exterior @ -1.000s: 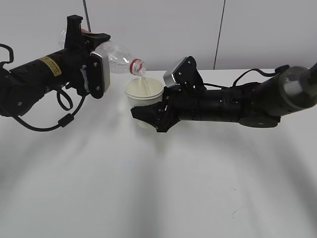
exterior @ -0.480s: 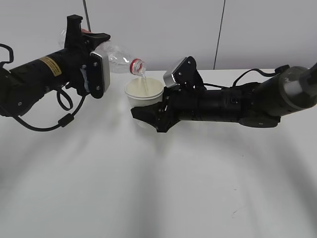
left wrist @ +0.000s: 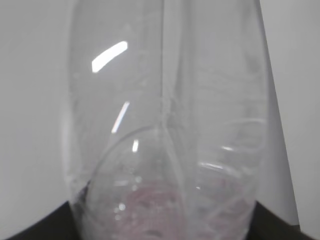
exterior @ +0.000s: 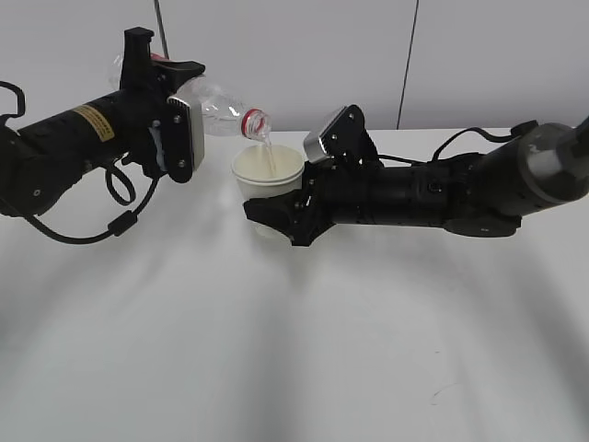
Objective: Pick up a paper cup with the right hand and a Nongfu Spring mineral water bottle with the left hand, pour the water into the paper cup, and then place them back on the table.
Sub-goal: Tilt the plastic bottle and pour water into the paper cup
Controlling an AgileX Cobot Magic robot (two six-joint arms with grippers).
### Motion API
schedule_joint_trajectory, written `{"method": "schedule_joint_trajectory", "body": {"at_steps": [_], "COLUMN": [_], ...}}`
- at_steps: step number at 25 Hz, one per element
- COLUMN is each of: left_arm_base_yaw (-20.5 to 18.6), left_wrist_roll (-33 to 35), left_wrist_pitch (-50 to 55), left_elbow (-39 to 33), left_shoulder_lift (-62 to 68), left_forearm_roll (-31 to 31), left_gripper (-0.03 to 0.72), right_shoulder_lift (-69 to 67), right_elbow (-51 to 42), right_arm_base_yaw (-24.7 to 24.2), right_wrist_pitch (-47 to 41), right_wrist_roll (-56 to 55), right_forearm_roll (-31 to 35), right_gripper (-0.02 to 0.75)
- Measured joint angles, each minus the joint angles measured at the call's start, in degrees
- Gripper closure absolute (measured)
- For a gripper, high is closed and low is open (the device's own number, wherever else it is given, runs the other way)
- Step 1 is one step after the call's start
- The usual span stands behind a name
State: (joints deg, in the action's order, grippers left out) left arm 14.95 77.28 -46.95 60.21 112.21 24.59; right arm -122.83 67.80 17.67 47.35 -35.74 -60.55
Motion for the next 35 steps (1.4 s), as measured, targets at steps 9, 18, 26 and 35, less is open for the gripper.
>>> {"method": "schedule_joint_trajectory", "body": {"at_steps": [9, 18, 26, 35], "left_arm_base_yaw": [0.0, 0.0, 0.0, 0.0], "left_wrist_roll": [0.0, 0.0, 0.0, 0.0], "left_wrist_pitch": [0.0, -0.17, -0.17, -0.17], "left_elbow": [0.0, 0.0, 0.0, 0.0], "left_shoulder_lift": [-0.1, -0.21, -0.21, -0.21], "left_forearm_roll": [-0.05, -0.35, -0.47, -0.49], "left_gripper": [0.348, 0.348, 0.348, 0.348], "right_shoulder_lift": [0.0, 0.0, 0.0, 0.0], "right_elbow": [0.0, 0.0, 0.0, 0.0], "right_arm_base_yaw": [0.0, 0.0, 0.0, 0.0], "right_wrist_pitch": [0.0, 0.0, 0.0, 0.0], "right_wrist_roll": [0.0, 0.0, -0.04, -0.04], "right_forearm_roll": [0.0, 0.0, 0.0, 0.0], "right_gripper": [0.227, 0.227, 0.227, 0.227]}}
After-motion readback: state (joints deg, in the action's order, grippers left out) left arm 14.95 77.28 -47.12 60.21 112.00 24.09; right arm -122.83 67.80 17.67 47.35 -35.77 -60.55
